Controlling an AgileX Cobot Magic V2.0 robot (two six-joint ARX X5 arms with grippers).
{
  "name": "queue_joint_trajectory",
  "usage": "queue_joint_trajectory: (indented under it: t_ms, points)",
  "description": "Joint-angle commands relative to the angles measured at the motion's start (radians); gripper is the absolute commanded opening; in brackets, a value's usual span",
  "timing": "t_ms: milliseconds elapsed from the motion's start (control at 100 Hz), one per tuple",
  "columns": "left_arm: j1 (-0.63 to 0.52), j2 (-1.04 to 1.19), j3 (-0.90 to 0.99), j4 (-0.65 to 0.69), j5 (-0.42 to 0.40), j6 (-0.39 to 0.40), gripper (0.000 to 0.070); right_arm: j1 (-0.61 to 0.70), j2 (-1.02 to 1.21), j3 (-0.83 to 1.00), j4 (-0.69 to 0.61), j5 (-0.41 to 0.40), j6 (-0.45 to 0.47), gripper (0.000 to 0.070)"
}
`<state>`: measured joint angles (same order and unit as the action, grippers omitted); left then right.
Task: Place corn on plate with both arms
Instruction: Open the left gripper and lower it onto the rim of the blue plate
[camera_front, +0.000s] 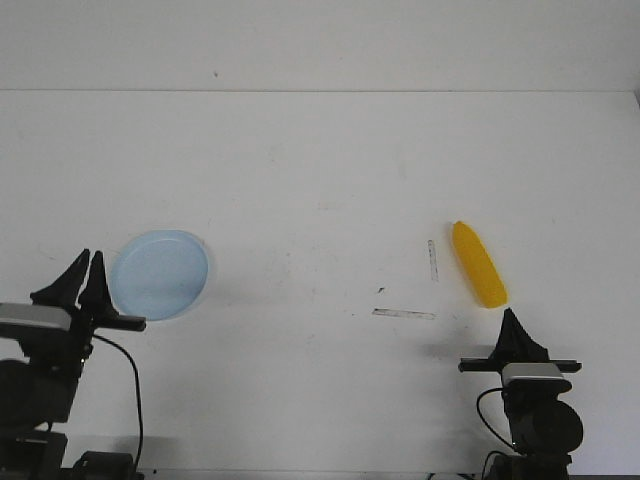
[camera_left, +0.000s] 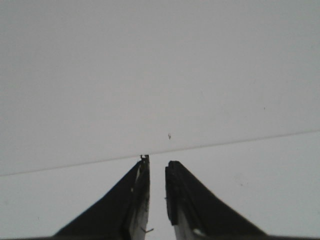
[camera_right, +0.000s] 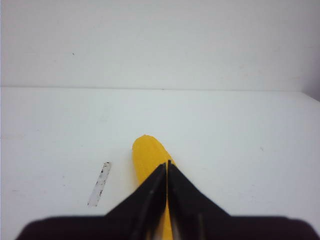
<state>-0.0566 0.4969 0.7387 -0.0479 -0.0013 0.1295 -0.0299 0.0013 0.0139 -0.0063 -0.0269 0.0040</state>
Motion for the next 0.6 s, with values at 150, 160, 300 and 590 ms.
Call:
queue_joint_trajectory:
  t_ms: [150, 160, 300, 590]
  points:
    - [0.000, 0.214, 0.109, -0.059, 0.002, -0.016, 0.0456, -0.002, 0.000, -0.001, 0.014, 0.000, -0.002, 0.0009]
    - [0.000, 0.225, 0.112, -0.062, 0.002, -0.021, 0.0461, -0.002, 0.000, -0.001, 0.014, 0.000, -0.002, 0.0009]
    - [0.010, 0.292, 0.122, -0.096, 0.002, -0.074, 0.0461, -0.002, 0.000, -0.001, 0.014, 0.000, -0.002, 0.0009]
    - [0.254, 0.363, 0.148, -0.227, 0.172, -0.201, 0.0576, -0.002, 0.000, -0.001, 0.014, 0.000, -0.002, 0.0009]
